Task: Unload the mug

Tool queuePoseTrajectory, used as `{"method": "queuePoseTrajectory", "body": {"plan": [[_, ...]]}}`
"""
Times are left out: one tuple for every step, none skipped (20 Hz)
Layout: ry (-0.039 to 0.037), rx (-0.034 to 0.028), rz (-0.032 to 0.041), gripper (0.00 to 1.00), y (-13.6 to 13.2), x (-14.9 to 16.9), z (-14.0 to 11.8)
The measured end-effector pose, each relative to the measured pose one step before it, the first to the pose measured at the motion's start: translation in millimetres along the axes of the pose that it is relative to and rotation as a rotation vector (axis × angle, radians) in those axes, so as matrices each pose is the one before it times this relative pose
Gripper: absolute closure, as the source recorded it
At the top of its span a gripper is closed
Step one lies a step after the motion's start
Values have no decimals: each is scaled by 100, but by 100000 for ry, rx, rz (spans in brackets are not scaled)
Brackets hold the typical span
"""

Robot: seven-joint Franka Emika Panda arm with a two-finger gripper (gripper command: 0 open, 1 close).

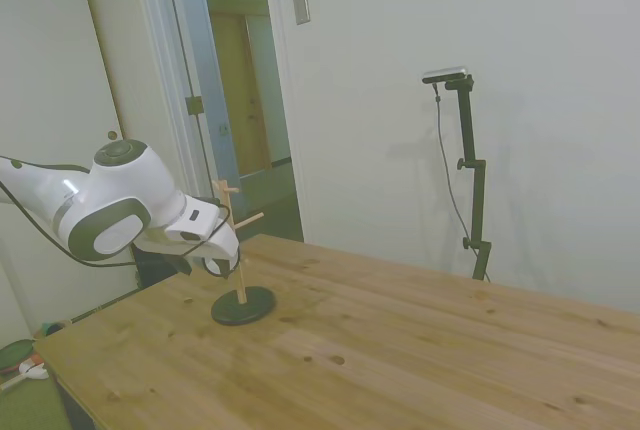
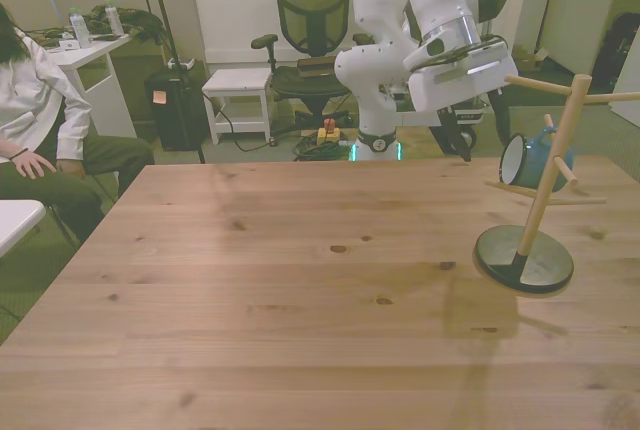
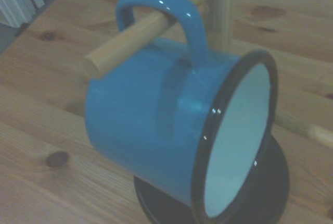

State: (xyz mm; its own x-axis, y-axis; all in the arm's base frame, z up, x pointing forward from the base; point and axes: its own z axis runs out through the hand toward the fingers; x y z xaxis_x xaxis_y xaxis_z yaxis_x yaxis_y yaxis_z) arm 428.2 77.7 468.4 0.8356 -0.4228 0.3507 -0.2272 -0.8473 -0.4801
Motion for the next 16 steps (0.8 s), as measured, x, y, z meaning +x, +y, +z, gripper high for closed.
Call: {"method": "queuePoseTrajectory", "body": {"plan": [[-17,1054,-1115,0,-254,-128,343],[111,928,-1065,0,-231,-81,403],[445,941,-986,0,-238,-4,482],[760,964,-1097,0,-228,98,456],[560,1154,-1011,0,-276,185,477],[424,1438,-1157,0,-279,272,481],[87,1486,-948,0,-290,325,496],[-126,1802,-942,0,-370,404,511],[-342,1472,-868,0,-299,341,462],[-402,1209,-824,0,-337,264,524],[-504,1042,-760,0,-331,192,594],[-488,952,-859,0,-346,103,550],[-462,746,-614,0,-288,63,519],[-366,538,-698,0,-274,107,491],[-375,481,-469,0,-221,16,397],[-280,424,-390,0,-179,-4,305]]}}
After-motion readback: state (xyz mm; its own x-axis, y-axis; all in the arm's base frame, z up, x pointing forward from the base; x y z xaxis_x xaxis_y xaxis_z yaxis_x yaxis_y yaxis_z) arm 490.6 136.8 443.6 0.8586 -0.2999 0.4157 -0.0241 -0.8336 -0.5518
